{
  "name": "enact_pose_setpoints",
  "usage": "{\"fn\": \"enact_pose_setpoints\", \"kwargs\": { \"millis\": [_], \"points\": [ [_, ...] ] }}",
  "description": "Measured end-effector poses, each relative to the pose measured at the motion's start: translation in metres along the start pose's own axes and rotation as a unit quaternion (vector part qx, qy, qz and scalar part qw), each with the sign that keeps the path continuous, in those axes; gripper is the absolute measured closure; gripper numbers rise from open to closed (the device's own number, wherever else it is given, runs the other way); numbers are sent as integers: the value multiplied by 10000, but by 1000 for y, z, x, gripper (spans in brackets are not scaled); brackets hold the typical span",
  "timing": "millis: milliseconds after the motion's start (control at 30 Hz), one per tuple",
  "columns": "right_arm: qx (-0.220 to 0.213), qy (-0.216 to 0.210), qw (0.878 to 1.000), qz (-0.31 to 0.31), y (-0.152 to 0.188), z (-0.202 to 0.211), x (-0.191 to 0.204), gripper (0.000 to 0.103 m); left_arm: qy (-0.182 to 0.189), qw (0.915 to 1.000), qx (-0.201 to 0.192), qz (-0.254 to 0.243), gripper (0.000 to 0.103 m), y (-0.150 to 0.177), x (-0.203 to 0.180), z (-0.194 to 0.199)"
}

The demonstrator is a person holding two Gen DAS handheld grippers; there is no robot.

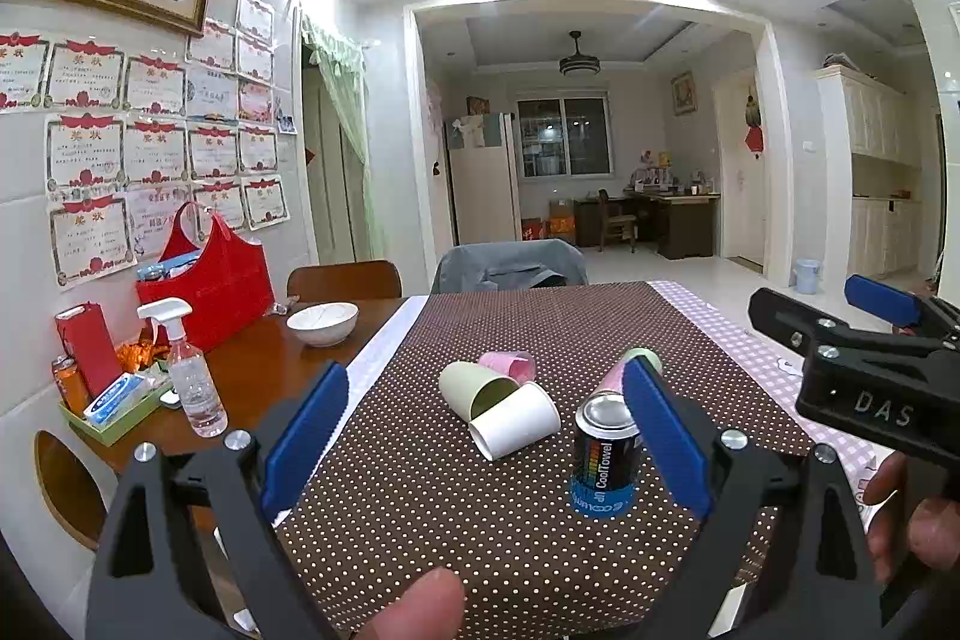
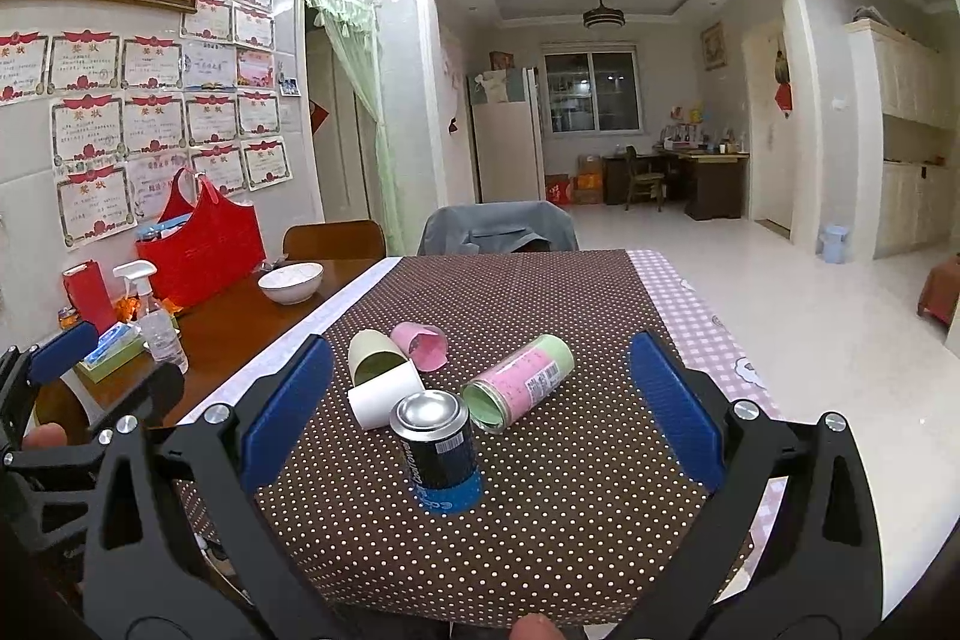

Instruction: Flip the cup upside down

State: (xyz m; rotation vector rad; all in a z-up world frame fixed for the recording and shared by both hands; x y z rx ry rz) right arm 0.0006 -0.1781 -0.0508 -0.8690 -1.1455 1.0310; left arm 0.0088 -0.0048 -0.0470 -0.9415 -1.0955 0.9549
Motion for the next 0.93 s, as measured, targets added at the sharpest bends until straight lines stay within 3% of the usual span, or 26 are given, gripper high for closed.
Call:
{"fn": "enact_pose_setpoints", "kwargs": {
  "millis": [333,933],
  "points": [
    [44,-14,10000,49,4,0,4,6,-95,9995,120,283,12,3,15,-2],
    [180,-88,9998,-21,9,-5,5,6,-181,9996,181,151,12,2,11,-2]
  ]
}}
Point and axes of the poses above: each gripper's, at about its wrist camera, not at the fingertips, and z roughly against the way its jaws point, x to its left, y to its underside, the point moved 6 cm from there along -z, roughly the way its jaws point, and after that the axes turned 11 degrees about -z, right-handed, at the moved point
